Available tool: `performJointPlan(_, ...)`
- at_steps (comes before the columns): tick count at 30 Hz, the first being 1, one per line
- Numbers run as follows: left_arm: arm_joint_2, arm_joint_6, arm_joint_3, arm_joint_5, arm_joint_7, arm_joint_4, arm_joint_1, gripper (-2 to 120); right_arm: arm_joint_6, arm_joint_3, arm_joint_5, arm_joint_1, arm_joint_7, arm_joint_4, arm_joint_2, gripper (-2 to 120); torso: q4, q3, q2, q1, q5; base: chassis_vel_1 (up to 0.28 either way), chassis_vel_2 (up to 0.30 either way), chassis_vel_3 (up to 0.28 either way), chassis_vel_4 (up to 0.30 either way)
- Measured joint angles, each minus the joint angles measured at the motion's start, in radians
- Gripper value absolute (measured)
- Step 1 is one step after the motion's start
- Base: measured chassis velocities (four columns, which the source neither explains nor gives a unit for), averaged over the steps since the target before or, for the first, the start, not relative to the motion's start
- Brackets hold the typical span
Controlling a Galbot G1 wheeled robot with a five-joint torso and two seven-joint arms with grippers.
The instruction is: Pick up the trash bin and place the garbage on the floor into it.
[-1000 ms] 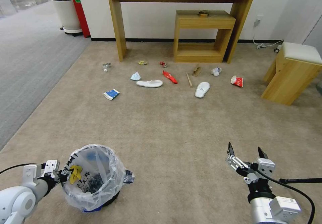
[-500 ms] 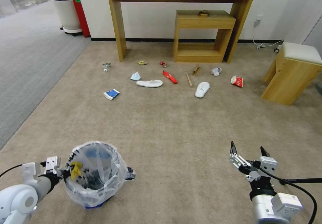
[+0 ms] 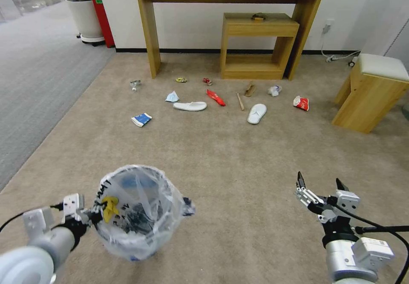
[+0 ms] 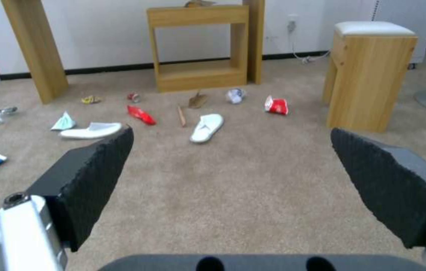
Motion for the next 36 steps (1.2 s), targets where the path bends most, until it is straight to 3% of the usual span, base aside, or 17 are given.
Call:
performJointPlan(7,-0.06,0.0,-0.048,-0.004,-0.013,-0.059,0.063,0,0.0,-0.005,0.001,-0.001,0.001,0.006,-0.003,100,0.0001,0.0,0.0,0.0,0.0,0.0,0.0,0.0,0.0)
performJointPlan(12,-0.065,0.0,-0.145,-0.066,-0.016,-0.065,0.069,0,0.0,-0.009,0.002,-0.001,-0.001,0.001,-0.011,100,-0.0001,0.0,0.0,0.0,-0.0001,0.0,0.0,0.0,0.0)
performJointPlan(19,-0.019,0.0,-0.256,-0.139,-0.031,0.038,0.004,0,-0.001,-0.015,0.002,0.001,-0.003,-0.004,-0.016,100,0.0,0.0,0.0,0.0,-0.0002,0.0,0.0,0.0,0.0)
performJointPlan(23,-0.014,0.0,-0.279,-0.162,-0.033,0.075,-0.025,0,-0.001,-0.014,0.002,0.002,-0.003,-0.005,-0.019,100,-0.0001,0.0,0.0,0.0,-0.0004,0.0,0.0,0.0,0.0)
performJointPlan(36,-0.03,0.0,-0.31,-0.226,-0.042,0.102,-0.024,0,-0.018,-0.002,0.022,0.029,-0.005,-0.001,-0.029,100,0.0,0.0,0.0,0.0,-0.0002,0.0,0.0,0.0,0.0)
